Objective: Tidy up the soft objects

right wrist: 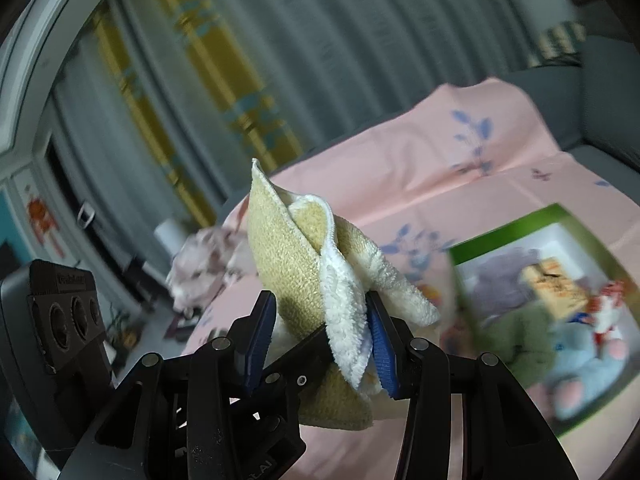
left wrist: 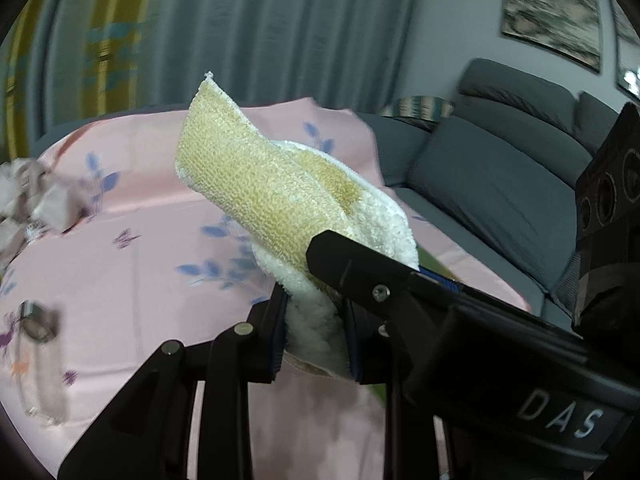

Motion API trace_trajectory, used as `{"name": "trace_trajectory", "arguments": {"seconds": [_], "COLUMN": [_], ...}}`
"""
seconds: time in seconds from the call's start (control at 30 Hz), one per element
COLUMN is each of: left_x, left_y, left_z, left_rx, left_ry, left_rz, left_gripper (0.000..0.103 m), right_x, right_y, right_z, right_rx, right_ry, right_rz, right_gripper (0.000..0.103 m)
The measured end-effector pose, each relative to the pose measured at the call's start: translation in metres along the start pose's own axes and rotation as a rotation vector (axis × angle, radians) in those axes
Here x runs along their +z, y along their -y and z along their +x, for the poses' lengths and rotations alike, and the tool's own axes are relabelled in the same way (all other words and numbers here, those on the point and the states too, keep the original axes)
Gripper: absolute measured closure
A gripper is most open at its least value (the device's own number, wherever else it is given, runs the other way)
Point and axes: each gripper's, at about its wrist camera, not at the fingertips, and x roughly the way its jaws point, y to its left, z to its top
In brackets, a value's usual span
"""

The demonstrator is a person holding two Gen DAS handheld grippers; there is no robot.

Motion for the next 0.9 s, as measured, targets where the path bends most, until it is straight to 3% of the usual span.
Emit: {"name": "trace_trajectory", "arguments": {"seconds": [0.13,0.33,0.53,0.67,0.8,0.9], "left_x": [0.006,0.006,-0.006,-0.017,-0.020,-0.016], "left_y": [0.028,0.062,0.074,0.072,0.077,0.079], "left_z": [0.030,0.078,0.130,0.150,0.154,0.150], "left_rx": [-0.074,-0.126,-0.174,-0.209,-0.216,-0.203], "left_ry": [-0.027,-0.133,-0.274,-0.356,-0.375,-0.376], "left_rz": [0.048,0.100,0.086,0.004,-0.012,-0.006], "left_gripper": [0.081,0.081,0.081,0.081,0.079,0.072], "right_x": [0.006,0.008,0.003,-0.003,-0.005,-0.005], "right_y": [0.033,0.085,0.131,0.153,0.161,0.161], "right_z": [-0.016,-0.024,-0.013,-0.005,-0.003,-0.005], "right_rx": [-0.078,-0.166,-0.277,-0.293,-0.307,-0.330], "right_ry": [0.057,0.078,0.016,-0.052,-0.072,-0.067], "right_rz": [0.059,0.171,0.284,0.355,0.383,0.385], "right_gripper": [0.054,0.054,0.054,0.054,0.054,0.054]}}
